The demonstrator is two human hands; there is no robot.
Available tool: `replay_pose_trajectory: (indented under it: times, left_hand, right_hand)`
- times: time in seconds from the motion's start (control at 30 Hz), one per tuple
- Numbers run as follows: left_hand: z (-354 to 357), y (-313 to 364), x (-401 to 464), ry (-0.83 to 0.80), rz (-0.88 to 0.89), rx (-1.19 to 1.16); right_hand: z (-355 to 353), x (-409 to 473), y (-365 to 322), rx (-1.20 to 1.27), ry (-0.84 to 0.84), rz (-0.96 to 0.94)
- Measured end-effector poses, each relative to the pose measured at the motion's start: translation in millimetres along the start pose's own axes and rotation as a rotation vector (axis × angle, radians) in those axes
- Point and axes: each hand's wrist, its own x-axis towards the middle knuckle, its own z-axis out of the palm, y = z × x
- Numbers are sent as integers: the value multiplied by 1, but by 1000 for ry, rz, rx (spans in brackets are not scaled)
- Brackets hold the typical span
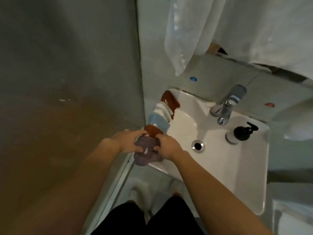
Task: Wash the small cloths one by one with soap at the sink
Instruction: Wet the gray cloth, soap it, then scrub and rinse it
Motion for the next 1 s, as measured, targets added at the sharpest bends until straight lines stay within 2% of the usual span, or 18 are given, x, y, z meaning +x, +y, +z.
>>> replay_pose_trajectory:
  times: [0.17,0.3,0.43,0.6,0.73,0.9,1.0]
  left_hand:
    - [4,-5,15,105,37,-204]
    - [5,-4,22,132,8,-210]
    - [-4,-2,18,94,-25,-123]
    - [-23,20,14,141,125,208]
    - [-28,52,22,162,203,213]
    - [-17,108,45,-12,259,51]
    - [-2,129,63,-124,264,-2]
  right_hand:
    - [8,13,-2,52,74,33]
    - [8,15,2,44,77,45]
    - [7,6,14,96,43,50]
    - [-12,-19,39,113,92,-3]
    - [-35,-47,76,238,113,0]
    - [-46,-85,137,404,143,95]
    - [-46,-105,166,456,83,150]
